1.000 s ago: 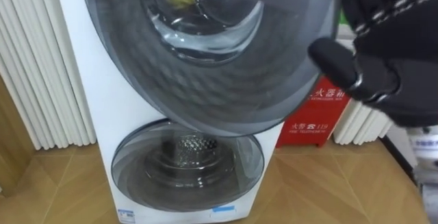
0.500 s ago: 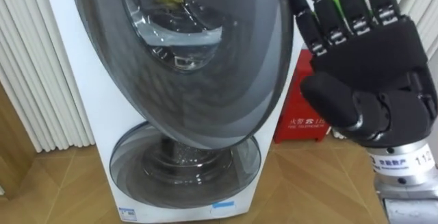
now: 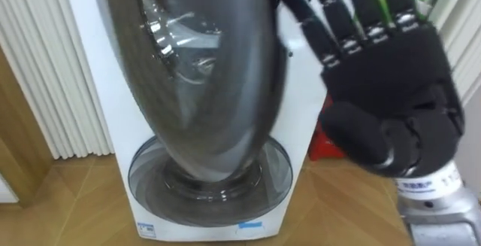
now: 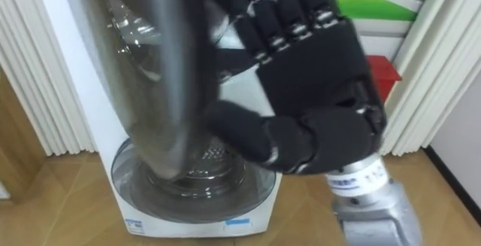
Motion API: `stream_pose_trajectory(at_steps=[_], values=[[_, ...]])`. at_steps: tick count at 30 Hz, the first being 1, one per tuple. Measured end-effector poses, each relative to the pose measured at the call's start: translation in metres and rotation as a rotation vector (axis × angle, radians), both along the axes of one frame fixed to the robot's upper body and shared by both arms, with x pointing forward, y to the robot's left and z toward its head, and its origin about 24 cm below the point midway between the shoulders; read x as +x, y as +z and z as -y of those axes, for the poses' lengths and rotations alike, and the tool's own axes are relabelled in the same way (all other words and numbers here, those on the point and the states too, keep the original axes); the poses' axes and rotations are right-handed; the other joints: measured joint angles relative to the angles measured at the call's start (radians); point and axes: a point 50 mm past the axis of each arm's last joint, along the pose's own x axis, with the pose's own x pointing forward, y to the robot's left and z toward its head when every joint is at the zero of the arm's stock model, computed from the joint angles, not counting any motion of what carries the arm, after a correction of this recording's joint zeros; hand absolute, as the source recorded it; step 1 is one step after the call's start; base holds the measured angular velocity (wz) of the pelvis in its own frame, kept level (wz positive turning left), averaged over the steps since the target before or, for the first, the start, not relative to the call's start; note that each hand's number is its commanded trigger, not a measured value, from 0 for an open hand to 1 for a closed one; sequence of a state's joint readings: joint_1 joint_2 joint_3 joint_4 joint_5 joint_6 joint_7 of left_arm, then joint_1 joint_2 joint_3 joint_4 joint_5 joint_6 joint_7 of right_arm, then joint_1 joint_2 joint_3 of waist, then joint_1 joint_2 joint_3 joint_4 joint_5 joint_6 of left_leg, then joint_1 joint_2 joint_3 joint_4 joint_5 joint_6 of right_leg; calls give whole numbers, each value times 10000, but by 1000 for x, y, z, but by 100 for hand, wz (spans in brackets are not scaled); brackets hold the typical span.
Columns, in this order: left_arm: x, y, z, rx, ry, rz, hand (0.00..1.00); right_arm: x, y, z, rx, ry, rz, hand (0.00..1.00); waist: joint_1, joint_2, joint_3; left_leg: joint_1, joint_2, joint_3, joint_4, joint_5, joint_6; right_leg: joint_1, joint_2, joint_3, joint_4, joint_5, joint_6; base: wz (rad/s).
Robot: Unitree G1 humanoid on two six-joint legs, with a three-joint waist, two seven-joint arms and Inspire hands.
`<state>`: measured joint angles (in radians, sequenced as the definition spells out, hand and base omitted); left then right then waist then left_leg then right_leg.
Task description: Pick clothes from washing machine
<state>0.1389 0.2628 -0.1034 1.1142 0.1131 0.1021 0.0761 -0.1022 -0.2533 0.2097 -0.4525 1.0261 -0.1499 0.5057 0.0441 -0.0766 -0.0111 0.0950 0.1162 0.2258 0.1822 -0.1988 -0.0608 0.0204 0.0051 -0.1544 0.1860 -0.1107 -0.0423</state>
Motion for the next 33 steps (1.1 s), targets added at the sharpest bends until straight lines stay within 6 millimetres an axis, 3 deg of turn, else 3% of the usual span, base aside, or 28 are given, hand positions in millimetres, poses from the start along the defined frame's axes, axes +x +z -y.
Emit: stream_pose_trajectory(at_steps=[3, 9, 17, 33], values=[[8, 1, -1, -108, -55, 129, 0, -2, 7, -20, -697, 1058, 364, 0, 353, -165, 6, -154, -33, -281, 52, 3, 1, 4, -28, -165, -12, -49, 11, 22], [15, 2, -1, -84, -87, 304, 0, -6, 0, -49, -2534, 2333, 241, 0, 834, -271, 77, -508, -119, -850, 211, -22, 41, -11, -143, -622, -38, -127, 116, 29], [15, 1, 1, -123, 37, 373, 0, -2, -9, -59, -3499, 2043, 59, 0, 1373, -127, 176, -498, -146, -953, 26, -21, 43, 5, -170, -710, -39, -181, 161, 6], [15, 2, 0, 67, 24, 387, 0, 1, -21, -69, -4716, 2032, -355, 0, 1768, -166, 154, -600, -237, -1223, -18, -6, 72, 18, -250, -985, -43, -235, 247, 5]])
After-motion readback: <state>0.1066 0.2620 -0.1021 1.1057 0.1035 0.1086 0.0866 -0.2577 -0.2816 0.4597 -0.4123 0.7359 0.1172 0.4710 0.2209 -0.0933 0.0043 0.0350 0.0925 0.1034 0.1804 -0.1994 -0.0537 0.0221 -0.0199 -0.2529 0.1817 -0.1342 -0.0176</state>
